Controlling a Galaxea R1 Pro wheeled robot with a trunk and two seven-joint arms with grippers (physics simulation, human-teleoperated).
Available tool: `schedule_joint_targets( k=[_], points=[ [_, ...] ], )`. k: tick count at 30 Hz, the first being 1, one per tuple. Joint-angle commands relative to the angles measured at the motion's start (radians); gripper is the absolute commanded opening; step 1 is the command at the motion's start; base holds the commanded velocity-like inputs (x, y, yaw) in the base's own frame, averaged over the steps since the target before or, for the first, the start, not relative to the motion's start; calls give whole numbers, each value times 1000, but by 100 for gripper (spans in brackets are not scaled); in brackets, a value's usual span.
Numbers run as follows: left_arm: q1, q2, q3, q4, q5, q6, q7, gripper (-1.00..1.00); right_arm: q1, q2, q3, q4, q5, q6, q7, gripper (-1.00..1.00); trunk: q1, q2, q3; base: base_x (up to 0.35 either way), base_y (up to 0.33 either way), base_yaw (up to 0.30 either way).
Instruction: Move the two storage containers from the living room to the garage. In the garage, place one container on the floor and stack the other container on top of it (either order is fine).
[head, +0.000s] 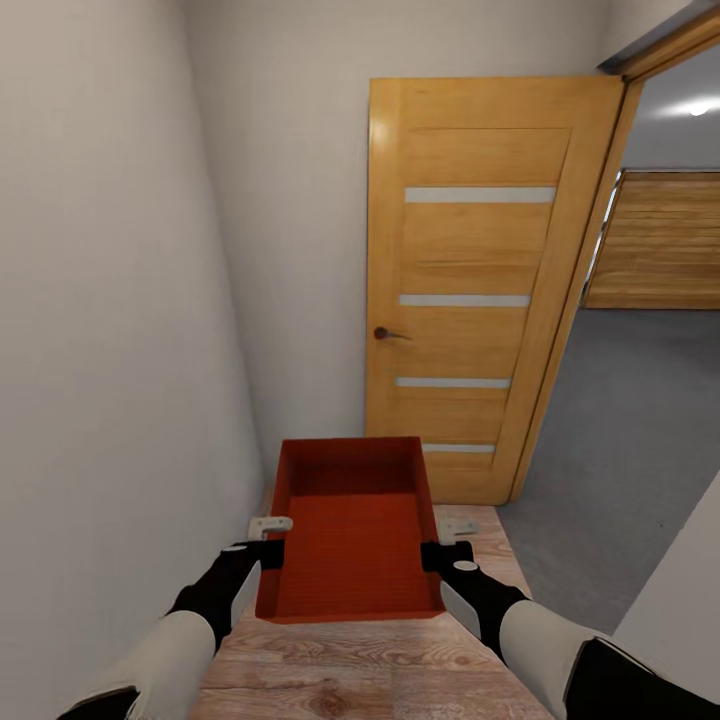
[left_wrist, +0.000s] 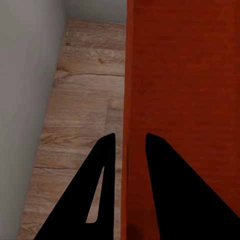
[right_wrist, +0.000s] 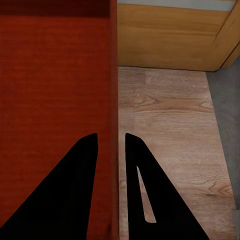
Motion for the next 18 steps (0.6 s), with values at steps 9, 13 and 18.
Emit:
schedule_joint_targets(
  k=[9, 13, 18],
  points=[
    [0, -10, 103, 2, -111, 5, -23, -100, -1, -1, 97, -4, -101, -1, -16, -100, 1, -2, -2, 0, 0, 0],
    [0, 51, -251, 2, 268, 5, 76, -100, -1, -1, -39, -6, 53, -1, -20, -100, 1, -2, -2, 0, 0, 0],
    [0, 51, -251, 2, 268, 5, 77, -100, -1, -1, -38, -6, 54, -1, -21, -100, 1, -2, -2, 0, 0, 0]
  ],
)
